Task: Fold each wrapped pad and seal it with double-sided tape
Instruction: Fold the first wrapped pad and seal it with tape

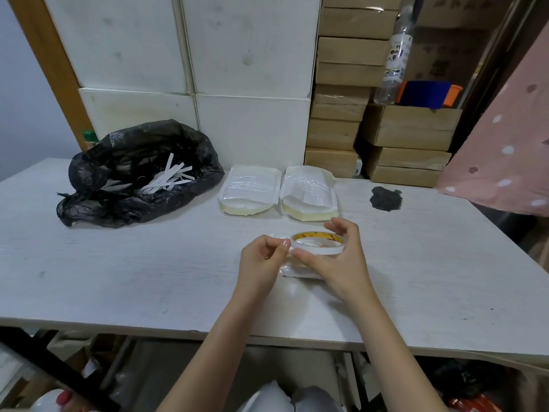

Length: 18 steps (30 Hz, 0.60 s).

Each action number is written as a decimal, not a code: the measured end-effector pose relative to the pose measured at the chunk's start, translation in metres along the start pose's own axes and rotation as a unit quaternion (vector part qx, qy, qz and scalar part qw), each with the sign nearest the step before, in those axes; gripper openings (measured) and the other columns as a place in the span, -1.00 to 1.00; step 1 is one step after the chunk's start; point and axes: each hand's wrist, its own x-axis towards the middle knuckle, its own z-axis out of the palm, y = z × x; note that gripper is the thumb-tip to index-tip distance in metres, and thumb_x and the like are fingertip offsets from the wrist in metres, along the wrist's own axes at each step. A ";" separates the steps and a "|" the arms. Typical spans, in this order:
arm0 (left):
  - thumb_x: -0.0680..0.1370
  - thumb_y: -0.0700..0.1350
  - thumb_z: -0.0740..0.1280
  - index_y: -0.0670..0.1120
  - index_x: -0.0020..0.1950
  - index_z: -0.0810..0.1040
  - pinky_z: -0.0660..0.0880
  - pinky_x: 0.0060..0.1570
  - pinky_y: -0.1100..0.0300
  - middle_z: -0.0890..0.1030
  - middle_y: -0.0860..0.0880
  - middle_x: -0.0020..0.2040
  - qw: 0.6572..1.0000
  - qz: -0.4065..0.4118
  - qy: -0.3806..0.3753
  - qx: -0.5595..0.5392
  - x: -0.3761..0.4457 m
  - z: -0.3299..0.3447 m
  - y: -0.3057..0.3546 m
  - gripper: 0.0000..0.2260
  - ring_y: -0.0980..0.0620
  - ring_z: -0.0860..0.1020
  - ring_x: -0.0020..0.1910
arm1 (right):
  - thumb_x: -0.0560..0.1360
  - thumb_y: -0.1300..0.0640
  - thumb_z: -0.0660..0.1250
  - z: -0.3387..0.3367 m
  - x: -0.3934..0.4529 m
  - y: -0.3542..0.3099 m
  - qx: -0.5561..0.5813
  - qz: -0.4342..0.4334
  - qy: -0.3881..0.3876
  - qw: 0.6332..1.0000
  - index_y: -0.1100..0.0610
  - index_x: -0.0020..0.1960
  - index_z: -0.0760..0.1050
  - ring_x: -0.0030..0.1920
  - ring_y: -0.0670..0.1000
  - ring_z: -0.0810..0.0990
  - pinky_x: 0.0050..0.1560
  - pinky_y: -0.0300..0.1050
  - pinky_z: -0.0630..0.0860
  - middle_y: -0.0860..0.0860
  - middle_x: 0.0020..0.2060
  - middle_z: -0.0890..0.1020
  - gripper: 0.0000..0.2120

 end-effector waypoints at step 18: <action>0.43 -0.12 0.42 -0.15 -0.24 0.64 0.52 0.12 0.05 0.64 -0.11 -0.21 0.995 -0.072 0.020 -0.060 0.001 -0.008 0.005 -0.89 -0.03 0.61 -0.08 | 0.32 -0.05 0.50 0.024 -0.002 0.009 0.068 -0.017 0.047 0.996 -0.18 0.12 0.19 -0.01 -0.02 0.61 0.08 -0.01 0.53 -0.07 -0.06 0.59 -0.43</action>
